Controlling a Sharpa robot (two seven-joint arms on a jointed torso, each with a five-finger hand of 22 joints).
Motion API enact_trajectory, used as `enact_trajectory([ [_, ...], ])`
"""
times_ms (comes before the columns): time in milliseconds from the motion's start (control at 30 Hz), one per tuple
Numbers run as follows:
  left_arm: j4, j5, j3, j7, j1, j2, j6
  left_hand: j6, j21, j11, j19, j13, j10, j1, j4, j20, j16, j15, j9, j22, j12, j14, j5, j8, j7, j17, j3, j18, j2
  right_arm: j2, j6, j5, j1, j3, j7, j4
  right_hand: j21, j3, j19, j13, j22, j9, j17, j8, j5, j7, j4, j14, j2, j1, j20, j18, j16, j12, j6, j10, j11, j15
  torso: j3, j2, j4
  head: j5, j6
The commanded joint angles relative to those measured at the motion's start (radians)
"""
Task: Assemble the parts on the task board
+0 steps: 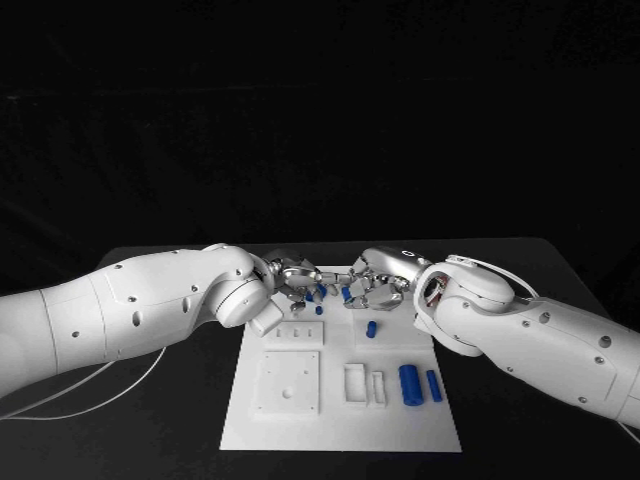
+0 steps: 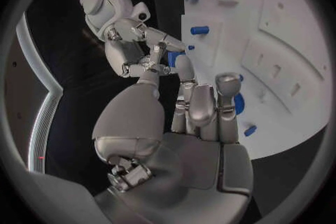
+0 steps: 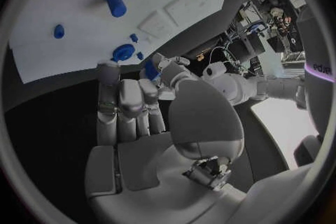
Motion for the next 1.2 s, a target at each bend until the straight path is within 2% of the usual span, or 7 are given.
enact_trajectory([
  [33, 0.002, -0.046, 0.0, -0.019, -0.002, 0.004, 0.003, -0.007, -0.006, -0.003, 0.006, 0.001, 0.04, 0.0, 0.006, -0.002, 0.004, 0.001, -0.002, 0.001, -0.004, -0.004, -0.007, -0.003, 0.002, -0.001, 0.0, 0.008, -0.007, 0.002, 0.008, -0.029, 0.0, -0.001, -0.037, 0.002, 0.004, 0.006, 0.003, 0.0, 0.072, 0.002, 0.002, 0.004, 0.001, 0.0, -0.001, 0.0, -0.004, -0.002, -0.004, -0.003, 0.006, 0.003, 0.005, 0.002, -0.003, -0.003, 0.0003, 0.001, -0.0021, 0.0, -0.001],
  [367, 0.007, -0.069, 0.0, -0.029, -0.004, 0.004, 0.032, -0.004, -0.035, -0.002, 0.011, 0.006, 0.041, 0.009, 0.014, -0.002, 0.005, 0.001, -0.015, 0.031, -0.007, -0.005, -0.016, -0.003, 0.003, 0.0, 0.0, 0.006, -0.011, 0.007, 0.009, -0.033, 0.0, -0.001, -0.061, -0.003, 0.005, 0.013, 0.003, 0.001, 0.071, 0.002, 0.002, 0.004, 0.004, 0.0, 0.002, 0.0, -0.008, -0.004, -0.004, -0.003, 0.006, 0.002, 0.005, 0.002, -0.003, -0.003, -0.0008, 0.001, 0.0005, -0.005, -0.002],
  [433, 0.007, -0.07, 0.0, -0.029, -0.004, 0.004, 0.032, -0.003, -0.053, -0.002, 0.015, 0.006, 0.04, 0.007, 0.011, -0.003, 0.006, 0.001, -0.024, 0.061, -0.005, -0.006, -0.018, -0.003, 0.003, 0.002, 0.0, 0.004, -0.011, 0.008, 0.009, -0.033, 0.0, -0.001, -0.063, -0.003, 0.005, 0.013, 0.003, 0.001, 0.071, 0.002, 0.002, 0.004, 0.004, 0.0, 0.002, 0.0, -0.008, -0.004, -0.004, -0.003, 0.006, 0.002, 0.005, 0.002, -0.003, -0.003, -0.0002, 0.001, 0.0005, -0.005, -0.003],
  [600, 0.008, -0.072, 0.0, -0.03, -0.005, 0.006, 0.036, -0.004, -0.059, -0.002, 0.018, 0.005, 0.041, 0.006, 0.015, -0.002, 0.006, 0.001, -0.026, 0.064, -0.006, -0.005, -0.023, -0.003, 0.003, 0.002, 0.0, 0.005, -0.012, 0.011, 0.012, -0.033, 0.0, -0.001, -0.066, -0.001, 0.006, 0.014, 0.003, 0.001, 0.072, 0.002, 0.003, 0.004, 0.004, -0.001, 0.004, 0.0, -0.009, -0.005, -0.004, -0.003, 0.006, 0.003, 0.006, 0.003, -0.003, -0.003, 0.0, 0.001, -0.0006, -0.004, -0.003],
  [833, 0.004, -0.071, 0.0, -0.031, -0.008, 0.012, 0.038, -0.006, -0.073, -0.002, 0.022, 0.004, 0.04, 0.003, 0.001, -0.002, 0.009, 0.002, -0.035, 0.077, -0.005, -0.005, -0.026, -0.003, 0.004, 0.006, -0.006, 0.005, 0.008, 0.018, 0.017, -0.035, 0.0, -0.002, -0.069, 0.003, 0.007, 0.014, 0.004, 0.002, 0.072, 0.002, 0.003, 0.003, 0.007, -0.001, 0.006, 0.0, -0.01, -0.005, -0.004, -0.003, 0.006, 0.004, 0.006, 0.003, -0.003, -0.004, 0.0001, 0.001, -0.0021, -0.005, -0.003],
  [967, 0.0, -0.067, 0.0, -0.03, -0.011, 0.018, 0.04, -0.008, -0.089, -0.001, 0.023, -0.002, 0.041, 0.002, -0.031, -0.002, 0.003, 0.002, -0.04, 0.085, -0.01, -0.006, -0.003, -0.004, 0.005, 0.001, -0.028, 0.004, 0.043, 0.02, 0.017, -0.041, 0.0, -0.002, -0.073, 0.007, 0.006, 0.013, 0.004, 0.002, 0.071, 0.002, 0.003, 0.003, 0.007, -0.001, 0.007, 0.0, -0.012, -0.006, -0.004, -0.003, 0.007, 0.004, 0.006, 0.004, -0.003, -0.004, 0.0011, 0.001, -0.0007, -0.001, -0.001],
  [1200, -0.006, -0.059, 0.0, -0.03, -0.013, 0.026, 0.045, -0.01, -0.117, -0.001, 0.026, -0.007, 0.041, 0.007, -0.076, -0.001, -0.006, 0.002, -0.058, 0.102, -0.015, -0.008, -0.005, -0.004, 0.006, -0.006, -0.054, 0.004, 0.086, 0.023, 0.014, -0.044, 0.0, -0.003, -0.072, 0.007, 0.005, 0.011, 0.004, 0.002, 0.071, 0.002, 0.003, 0.004, 0.009, -0.001, 0.009, 0.0, -0.014, -0.007, -0.004, -0.003, 0.006, 0.003, 0.006, 0.003, -0.004, -0.004, 0.0007, 0.002, -0.0014, -0.002, 0.003],
])
